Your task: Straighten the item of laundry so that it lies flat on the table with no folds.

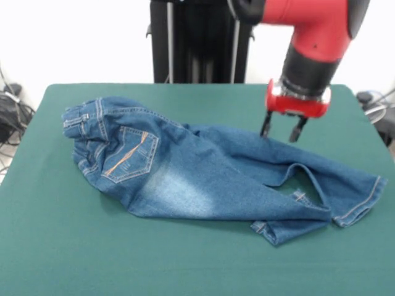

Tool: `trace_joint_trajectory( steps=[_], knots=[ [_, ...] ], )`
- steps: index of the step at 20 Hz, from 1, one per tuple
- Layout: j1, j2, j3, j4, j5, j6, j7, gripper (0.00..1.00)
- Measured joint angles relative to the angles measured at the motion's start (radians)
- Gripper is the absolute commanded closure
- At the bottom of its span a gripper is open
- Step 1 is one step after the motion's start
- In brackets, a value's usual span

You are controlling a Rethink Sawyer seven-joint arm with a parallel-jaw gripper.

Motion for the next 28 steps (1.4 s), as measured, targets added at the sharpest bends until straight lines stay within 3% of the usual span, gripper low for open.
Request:
trace_joint_trajectory(
  steps=[9, 12, 28],
  knots=[
    [-0.031, 0.170, 0.005, -0.190, 0.008, 0.015, -0.001, 0.00],
    [-0.058, 0.181, 0.035, -0.234, 0.013, 0.113, 0.000, 0.00],
    [-0.118, 0.232, 0.107, -0.346, 0.013, 0.318, -0.001, 0.00]
  ],
)
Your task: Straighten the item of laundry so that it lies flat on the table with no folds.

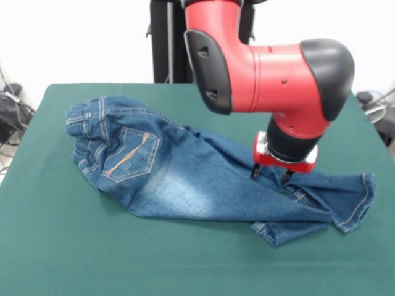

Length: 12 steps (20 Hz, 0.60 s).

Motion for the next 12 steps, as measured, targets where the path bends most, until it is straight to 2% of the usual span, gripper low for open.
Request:
trace_joint_trajectory(
  steps=[4, 5, 12],
  knots=[
    [-0.011, 0.009, 0.013, -0.017, 0.000, 0.032, 0.000, 0.00],
    [-0.011, 0.013, 0.017, -0.024, 0.003, 0.039, 0.000, 1.00],
    [-0.010, 0.018, 0.040, -0.033, 0.004, 0.045, 0.000, 1.00]
  ],
)
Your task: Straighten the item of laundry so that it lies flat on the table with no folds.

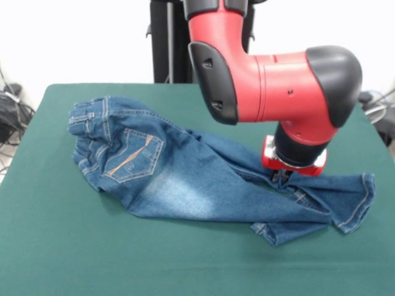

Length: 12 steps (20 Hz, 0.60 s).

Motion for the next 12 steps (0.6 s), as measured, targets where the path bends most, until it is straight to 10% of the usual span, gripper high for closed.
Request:
trace_joint_trajectory(
  steps=[12],
  knots=[
    [-0.009, 0.001, 0.010, 0.000, 0.000, 0.005, 0.000, 1.00]
  ],
)
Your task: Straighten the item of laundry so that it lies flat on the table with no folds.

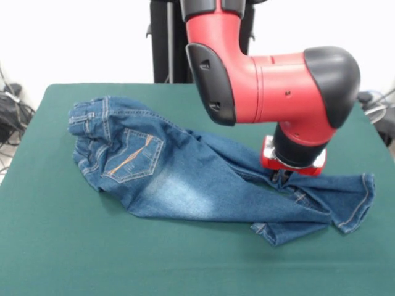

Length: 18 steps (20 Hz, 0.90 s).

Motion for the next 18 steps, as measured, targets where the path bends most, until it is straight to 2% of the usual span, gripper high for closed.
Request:
trace_joint_trajectory(
  steps=[12, 18],
  knots=[
    [-0.008, -0.014, 0.002, 0.031, 0.010, -0.029, 0.000, 1.00],
    [-0.043, -0.080, 0.027, 0.184, 0.048, -0.174, 0.000, 1.00]
  ],
)
